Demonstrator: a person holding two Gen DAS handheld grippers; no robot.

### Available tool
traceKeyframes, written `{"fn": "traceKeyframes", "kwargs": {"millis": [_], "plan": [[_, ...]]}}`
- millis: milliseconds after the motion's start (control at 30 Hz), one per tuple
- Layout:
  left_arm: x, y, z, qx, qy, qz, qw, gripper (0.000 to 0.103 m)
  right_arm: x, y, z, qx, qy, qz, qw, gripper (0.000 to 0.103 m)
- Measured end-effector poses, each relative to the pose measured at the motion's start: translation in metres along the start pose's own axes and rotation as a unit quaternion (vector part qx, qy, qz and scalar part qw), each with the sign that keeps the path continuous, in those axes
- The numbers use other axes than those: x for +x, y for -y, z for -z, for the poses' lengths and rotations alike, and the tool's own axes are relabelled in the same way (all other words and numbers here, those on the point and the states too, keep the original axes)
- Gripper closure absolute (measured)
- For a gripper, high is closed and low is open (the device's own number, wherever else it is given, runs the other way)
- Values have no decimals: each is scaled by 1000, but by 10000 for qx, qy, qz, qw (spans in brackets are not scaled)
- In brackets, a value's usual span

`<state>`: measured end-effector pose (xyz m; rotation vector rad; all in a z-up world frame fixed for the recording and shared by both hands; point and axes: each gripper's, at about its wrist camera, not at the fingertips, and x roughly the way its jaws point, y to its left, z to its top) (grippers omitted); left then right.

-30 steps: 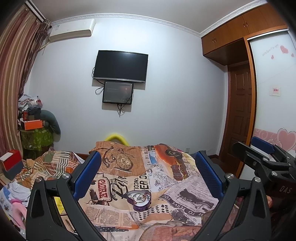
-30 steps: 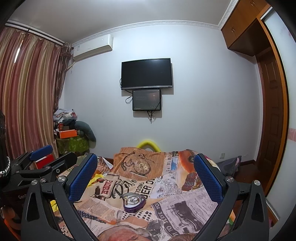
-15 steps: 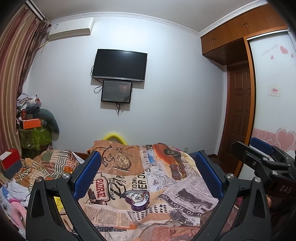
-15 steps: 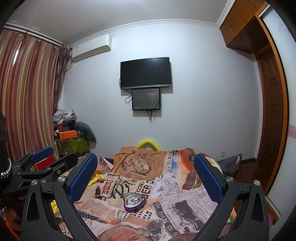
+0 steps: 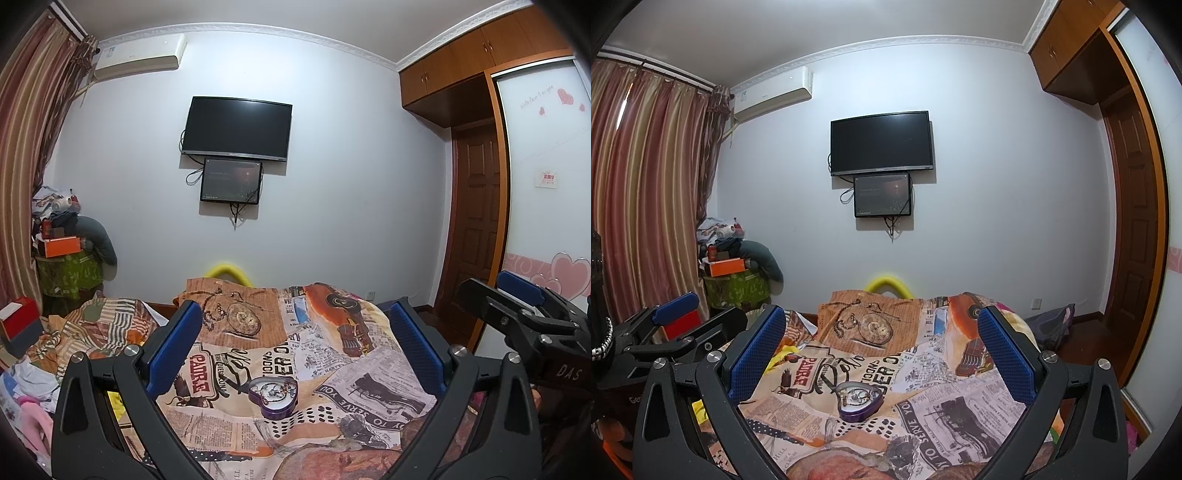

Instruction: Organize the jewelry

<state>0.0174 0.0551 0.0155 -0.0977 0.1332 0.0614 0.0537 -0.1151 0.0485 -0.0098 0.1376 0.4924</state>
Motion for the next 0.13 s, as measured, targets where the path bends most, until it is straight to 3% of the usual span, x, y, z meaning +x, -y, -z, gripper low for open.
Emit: {"fn": "traceKeyframes", "kwargs": {"millis": [133], "plan": [[6, -3, 1, -37, -57, -61, 10000, 1, 2, 2, 1, 20, -19, 3, 10000, 0]]}}
